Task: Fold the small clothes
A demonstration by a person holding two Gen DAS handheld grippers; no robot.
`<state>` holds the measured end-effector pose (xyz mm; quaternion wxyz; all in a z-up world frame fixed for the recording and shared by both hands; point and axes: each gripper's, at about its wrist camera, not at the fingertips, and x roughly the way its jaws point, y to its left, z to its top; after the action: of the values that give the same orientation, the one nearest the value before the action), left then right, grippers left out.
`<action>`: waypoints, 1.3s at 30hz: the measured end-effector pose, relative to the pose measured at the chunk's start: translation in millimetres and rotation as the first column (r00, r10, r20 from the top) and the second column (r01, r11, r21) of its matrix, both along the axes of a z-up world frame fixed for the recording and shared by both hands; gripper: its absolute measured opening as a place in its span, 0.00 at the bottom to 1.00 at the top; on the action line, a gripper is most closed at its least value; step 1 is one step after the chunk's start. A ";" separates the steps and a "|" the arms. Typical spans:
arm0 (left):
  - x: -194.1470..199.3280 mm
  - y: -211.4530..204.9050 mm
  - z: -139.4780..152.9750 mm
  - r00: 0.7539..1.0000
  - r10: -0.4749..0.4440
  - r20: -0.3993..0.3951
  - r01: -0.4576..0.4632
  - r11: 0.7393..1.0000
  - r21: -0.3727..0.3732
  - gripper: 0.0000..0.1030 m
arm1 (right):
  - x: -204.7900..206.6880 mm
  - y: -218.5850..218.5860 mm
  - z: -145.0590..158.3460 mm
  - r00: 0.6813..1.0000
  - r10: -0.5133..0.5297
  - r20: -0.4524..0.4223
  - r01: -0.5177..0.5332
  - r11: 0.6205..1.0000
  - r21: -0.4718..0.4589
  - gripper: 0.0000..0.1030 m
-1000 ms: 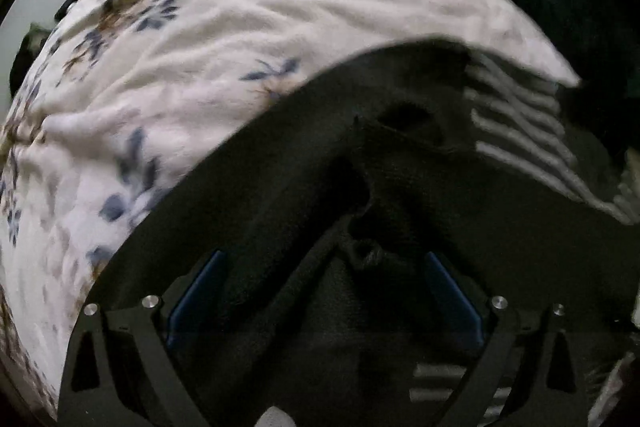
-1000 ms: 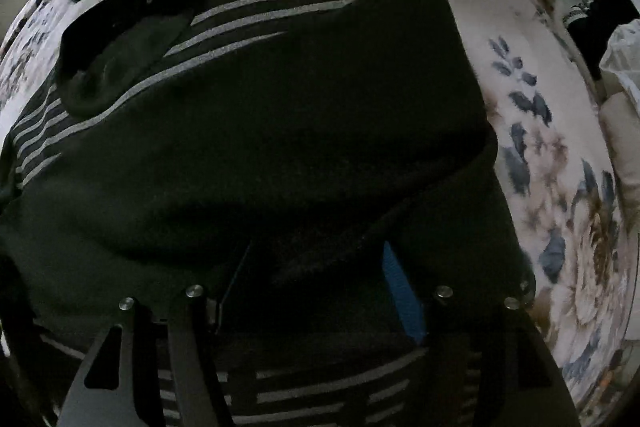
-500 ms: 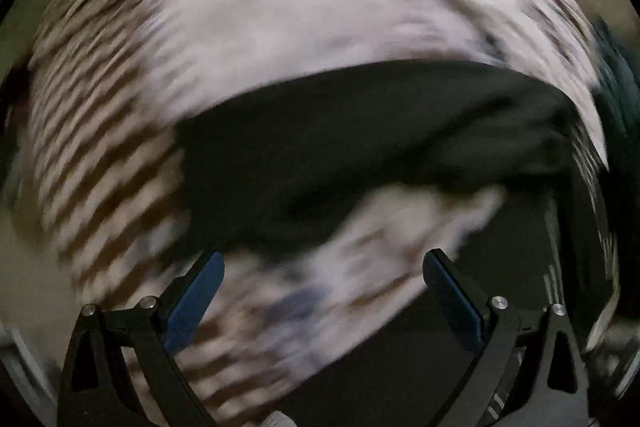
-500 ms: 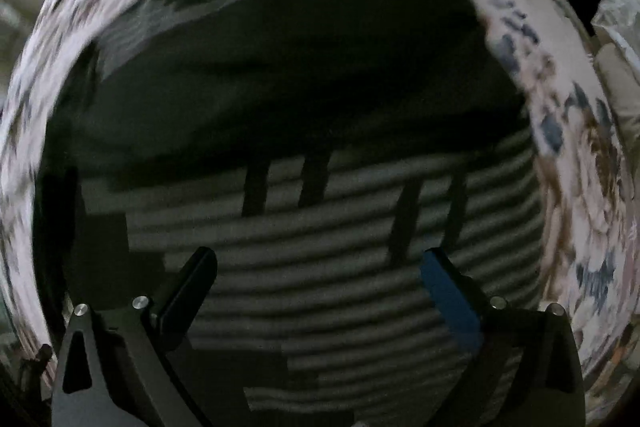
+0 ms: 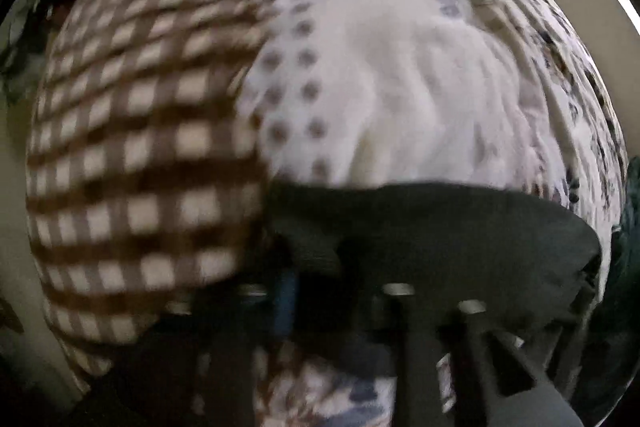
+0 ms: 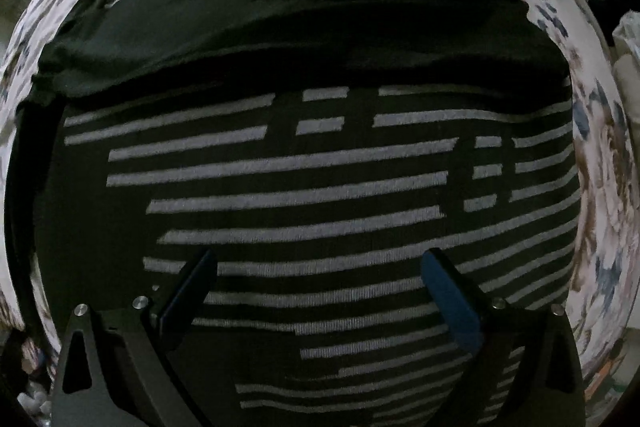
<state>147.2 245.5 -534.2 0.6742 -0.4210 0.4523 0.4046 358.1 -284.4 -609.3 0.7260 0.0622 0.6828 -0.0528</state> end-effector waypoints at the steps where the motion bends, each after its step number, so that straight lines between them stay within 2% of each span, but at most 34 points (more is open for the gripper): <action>1: 4.3 1.3 7.4 1.000 -0.018 0.011 0.018 0.999 0.034 0.05 | 0.2 -2.9 0.5 1.000 -0.009 0.002 0.009 1.000 0.003 1.00; 4: 16.8 2.3 34.9 0.997 -0.075 0.026 0.071 0.990 0.124 0.05 | 2.9 -15.1 6.7 0.999 -0.033 0.016 0.033 0.999 0.009 1.00; 7: 44.4 -2.9 80.6 0.983 -0.168 0.068 0.150 0.965 0.215 0.04 | 10.6 -26.6 19.6 0.998 -0.045 0.051 0.045 0.999 -0.004 1.00; 9: 82.2 -19.5 116.6 0.958 -0.273 0.094 0.238 0.930 0.280 0.04 | 19.4 -32.5 29.9 0.995 -0.049 0.084 0.052 0.998 -0.041 1.00; 10: 101.8 -32.2 125.6 0.943 -0.320 0.093 0.279 0.912 0.302 0.04 | 26.6 -34.5 33.3 0.995 -0.043 0.095 0.048 0.997 -0.059 1.00; 12: 144.0 -64.5 146.4 0.890 -0.446 0.095 0.392 0.855 0.341 0.04 | 37.5 -39.9 40.1 0.993 -0.015 0.116 0.029 0.993 -0.115 1.00; 14: 179.6 -101.1 156.2 0.826 -0.558 0.084 0.495 0.787 0.368 0.04 | 48.3 -42.6 42.0 0.991 -0.005 0.135 0.023 0.991 -0.134 1.00; 15: 201.1 -127.1 158.4 0.779 -0.622 0.079 0.554 0.743 0.376 0.05 | 56.0 -50.1 44.6 0.990 -0.004 0.141 0.023 0.991 -0.135 1.00; 17: 227.5 -168.6 157.6 0.709 -0.701 0.078 0.634 0.682 0.366 0.05 | 70.6 -56.3 45.3 0.988 -0.005 0.155 0.024 0.992 -0.121 1.00; 18: 246.1 -197.6 154.3 0.661 -0.746 0.083 0.680 0.642 0.353 0.05 | 85.1 -53.9 42.1 0.987 -0.008 0.158 0.027 0.993 -0.116 1.00; 19: 256.2 -214.7 153.7 0.633 -0.769 0.086 0.705 0.619 0.345 0.05 | 87.3 -53.4 39.8 0.987 -0.016 0.163 0.034 0.994 -0.106 1.00; 21: 287.0 -274.1 144.7 0.542 -0.835 0.098 0.776 0.542 0.323 0.05 | 95.3 -73.1 38.1 0.985 -0.049 0.167 0.061 0.996 -0.070 1.00; 22: 293.9 -294.1 144.6 0.515 -0.851 0.103 0.794 0.518 0.317 0.05 | 97.7 -83.0 36.5 0.984 -0.066 0.165 0.077 0.995 -0.061 1.00; 24: 315.0 -356.8 135.8 0.423 -0.899 0.114 0.850 0.438 0.294 0.05 | 105.1 -100.6 32.7 0.981 -0.105 0.162 0.113 0.993 -0.041 1.00; 27: 336.0 -426.4 121.5 0.343 -0.930 0.132 0.898 0.366 0.245 0.05 | 106.4 -135.6 24.1 0.978 -0.154 0.143 0.160 0.987 -0.033 1.00; 28: 340.2 -439.8 116.8 0.328 -0.935 0.132 0.908 0.351 0.229 0.05 | 105.5 -146.4 22.4 0.976 -0.170 0.136 0.176 0.984 -0.032 1.00; 30: 350.8 -479.7 100.1 0.279 -0.952 0.128 0.936 0.299 0.185 0.05 | 104.7 -165.5 17.6 0.974 -0.192 0.124 0.197 0.980 -0.033 1.00; 31: 353.1 -491.6 95.1 0.265 -0.957 0.118 0.944 0.282 0.170 0.08 | 104.0 -175.1 15.5 0.972 -0.201 0.121 0.206 0.978 -0.031 1.00; 33: 360.9 -516.7 81.5 0.222 -0.968 0.117 0.965 0.235 0.115 0.10 | 103.1 -188.7 12.0 0.971 -0.208 0.115 0.211 0.977 -0.018 1.00; 35: 362.6 -524.0 75.1 0.188 -0.976 0.114 0.977 0.198 0.081 0.18 | 102.4 -199.6 10.3 0.971 -0.214 0.109 0.216 0.976 -0.008 1.00; 36: 362.4 -521.9 76.7 0.183 -0.975 0.127 0.977 0.195 0.086 0.36 | 101.8 -205.6 10.7 0.969 -0.221 0.107 0.221 0.975 0.007 1.00; 37: 358.3 -514.2 82.7 0.187 -0.972 0.142 0.974 0.202 0.099 0.66 | 101.5 -209.6 11.8 0.968 -0.227 0.107 0.226 0.974 0.023 1.00; 38: 353.2 -500.9 88.9 0.201 -0.968 0.152 0.970 0.218 0.104 0.80 | 100.9 -214.9 14.7 0.964 -0.240 0.110 0.236 0.970 0.049 1.00; 39: 348.9 -486.1 94.3 0.224 -0.962 0.159 0.964 0.242 0.108 0.89 | 100.4 -220.4 20.2 0.957 -0.262 0.121 0.253 0.964 0.085 1.00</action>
<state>496.0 -240.5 -439.9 0.8171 -0.0945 0.5506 -0.1420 458.5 -504.8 -589.1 0.7537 0.1791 0.6209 -0.1192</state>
